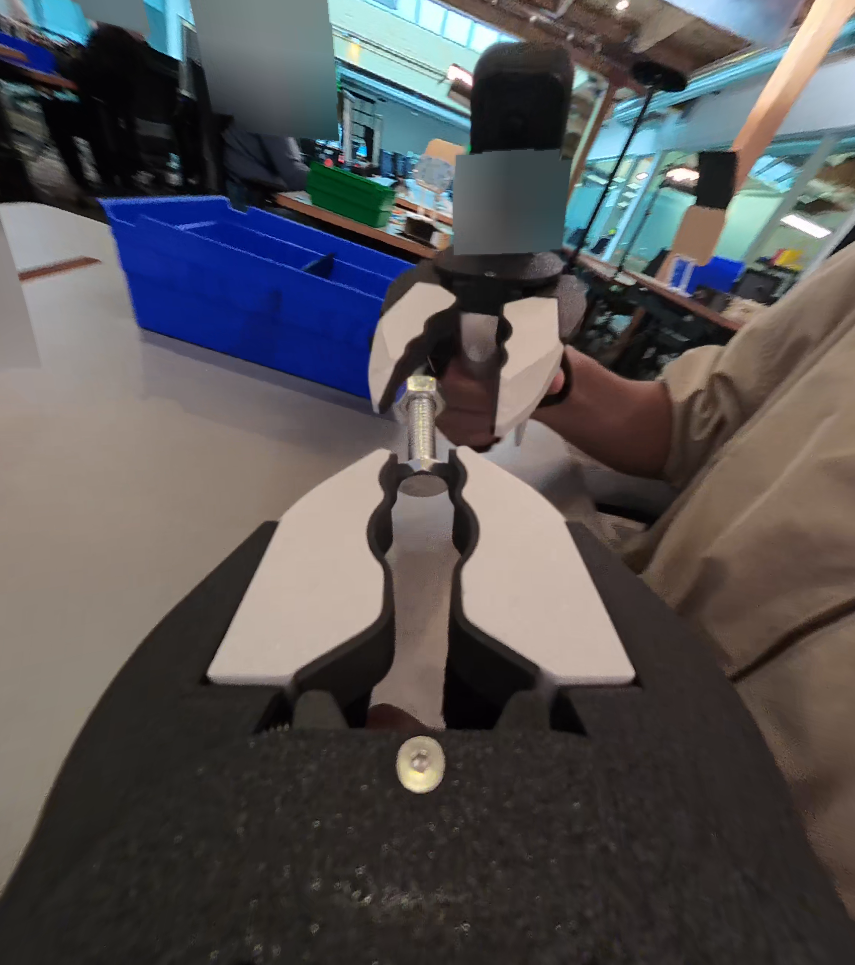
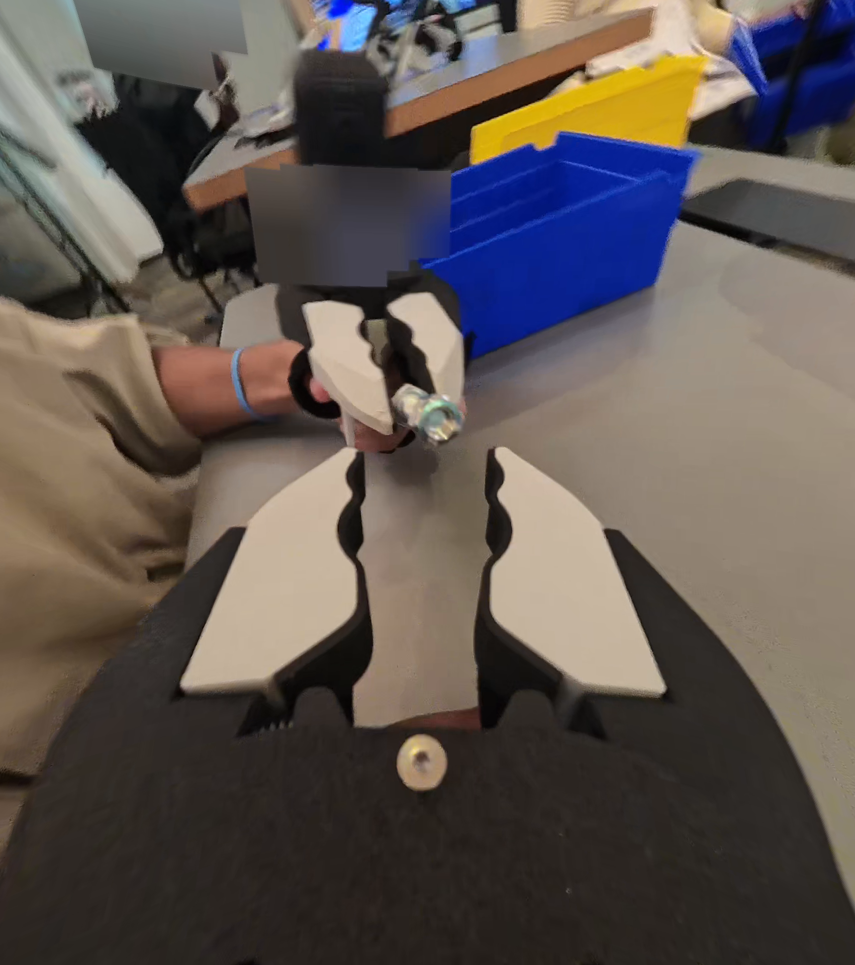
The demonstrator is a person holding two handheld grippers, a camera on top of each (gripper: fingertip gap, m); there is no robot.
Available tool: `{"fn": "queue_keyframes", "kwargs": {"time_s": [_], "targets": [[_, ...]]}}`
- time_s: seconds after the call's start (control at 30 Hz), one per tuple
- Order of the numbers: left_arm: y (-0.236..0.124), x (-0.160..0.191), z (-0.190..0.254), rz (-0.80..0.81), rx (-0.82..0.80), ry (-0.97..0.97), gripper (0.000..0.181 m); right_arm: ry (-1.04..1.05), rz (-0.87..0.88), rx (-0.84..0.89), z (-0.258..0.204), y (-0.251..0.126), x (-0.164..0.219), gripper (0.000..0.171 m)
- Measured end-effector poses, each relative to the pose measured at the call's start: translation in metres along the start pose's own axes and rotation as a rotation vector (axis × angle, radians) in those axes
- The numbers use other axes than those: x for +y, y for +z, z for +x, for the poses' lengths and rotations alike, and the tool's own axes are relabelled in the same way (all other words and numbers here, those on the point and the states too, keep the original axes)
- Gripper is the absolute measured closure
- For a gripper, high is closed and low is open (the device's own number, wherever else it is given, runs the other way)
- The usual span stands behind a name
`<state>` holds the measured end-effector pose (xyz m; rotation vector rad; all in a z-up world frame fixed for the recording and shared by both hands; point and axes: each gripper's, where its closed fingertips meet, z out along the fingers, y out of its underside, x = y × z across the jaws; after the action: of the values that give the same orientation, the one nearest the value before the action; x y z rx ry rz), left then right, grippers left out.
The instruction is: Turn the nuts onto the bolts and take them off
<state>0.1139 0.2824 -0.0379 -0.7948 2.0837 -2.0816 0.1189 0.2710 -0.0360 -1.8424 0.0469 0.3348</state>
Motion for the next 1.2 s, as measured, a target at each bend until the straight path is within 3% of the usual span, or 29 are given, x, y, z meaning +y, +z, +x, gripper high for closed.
{"fn": "queue_keyframes", "kwargs": {"time_s": [0.2, 0.33, 0.5, 0.63, 0.83, 0.93, 1.07, 1.13, 1.2], "targets": [[-0.001, 0.009, -0.017, -0.107, -0.221, 0.278, 0.163, 0.542, 0.025, -0.029, 0.012, 0.001, 0.013, 0.123], [0.005, 0.018, -0.015, -0.149, -0.233, 0.325, 0.163, 0.659, 0.045, -0.11, 0.005, 0.003, 0.01, 0.129], [0.007, 0.021, -0.01, -0.156, -0.199, 0.317, 0.163, 0.563, 0.006, -0.054, 0.009, 0.005, 0.012, 0.153], [0.006, 0.017, -0.004, -0.124, -0.143, 0.245, 0.163, 0.379, -0.02, -0.079, 0.003, 0.004, 0.008, 0.153], [0.006, 0.007, 0.022, -0.029, 0.134, -0.049, 0.163, -0.313, -0.058, -0.098, -0.017, -0.004, -0.001, 0.153], [0.006, 0.004, 0.025, -0.001, 0.182, -0.105, 0.163, -0.496, -0.069, -0.096, -0.019, -0.005, -0.004, 0.154], [0.004, 0.004, 0.021, -0.006, 0.143, -0.061, 0.163, -0.441, -0.064, -0.107, -0.016, -0.002, -0.006, 0.153], [0.002, 0.001, 0.018, -0.004, 0.115, -0.038, 0.163, -0.348, -0.028, -0.095, -0.014, -0.001, -0.009, 0.133], [-0.001, -0.002, 0.013, 0.007, 0.078, -0.018, 0.163, -0.204, -0.013, -0.099, -0.011, 0.0, -0.007, 0.128]]}}
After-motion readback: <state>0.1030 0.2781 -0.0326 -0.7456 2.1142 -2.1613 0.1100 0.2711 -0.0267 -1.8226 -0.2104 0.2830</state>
